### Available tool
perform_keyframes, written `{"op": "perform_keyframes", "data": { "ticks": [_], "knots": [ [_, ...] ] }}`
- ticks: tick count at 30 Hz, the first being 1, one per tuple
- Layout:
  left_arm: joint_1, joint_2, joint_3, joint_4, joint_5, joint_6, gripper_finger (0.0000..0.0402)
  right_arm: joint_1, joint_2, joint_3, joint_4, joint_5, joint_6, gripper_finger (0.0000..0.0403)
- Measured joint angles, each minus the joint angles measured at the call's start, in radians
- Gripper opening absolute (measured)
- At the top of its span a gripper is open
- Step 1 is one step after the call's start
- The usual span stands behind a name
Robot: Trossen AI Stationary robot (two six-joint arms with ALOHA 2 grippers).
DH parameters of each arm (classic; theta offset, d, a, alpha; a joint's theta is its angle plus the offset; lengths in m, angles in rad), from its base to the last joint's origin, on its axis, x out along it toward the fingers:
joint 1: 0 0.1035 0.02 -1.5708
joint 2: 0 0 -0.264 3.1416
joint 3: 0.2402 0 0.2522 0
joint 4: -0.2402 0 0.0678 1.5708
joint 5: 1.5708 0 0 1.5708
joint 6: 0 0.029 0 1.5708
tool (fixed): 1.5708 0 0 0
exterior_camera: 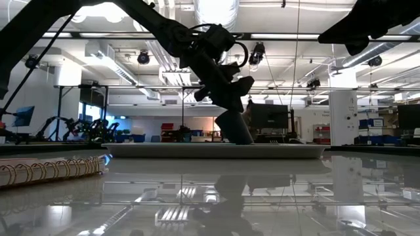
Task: Pick and place plate/cup/fork/spoon on tray
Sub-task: Put the black cup to the right of the green plate on the gray food tray
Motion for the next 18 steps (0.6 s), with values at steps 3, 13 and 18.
{"op": "perform_keyframes", "data": {
  "ticks": [3, 13, 18],
  "knots": [
    [0.0, 0.0, 0.0, 0.015, 0.003, 0.001, 0.0075, 0.0, 0.0, 0.0, 0.0, 0.0, -0.001, 0.0009],
    [-0.006, 0.0, 0.0, 0.051, -0.006, 0.103, 0.0059, 0.0, 0.0, 0.0, 0.0, 0.0, -0.002, 0.0009],
    [-0.006, 0.001, 0.0, 0.077, -0.013, 0.213, 0.003, 0.0, 0.0, 0.0, 0.0, 0.0, -0.003, 0.0009]
  ]
}}
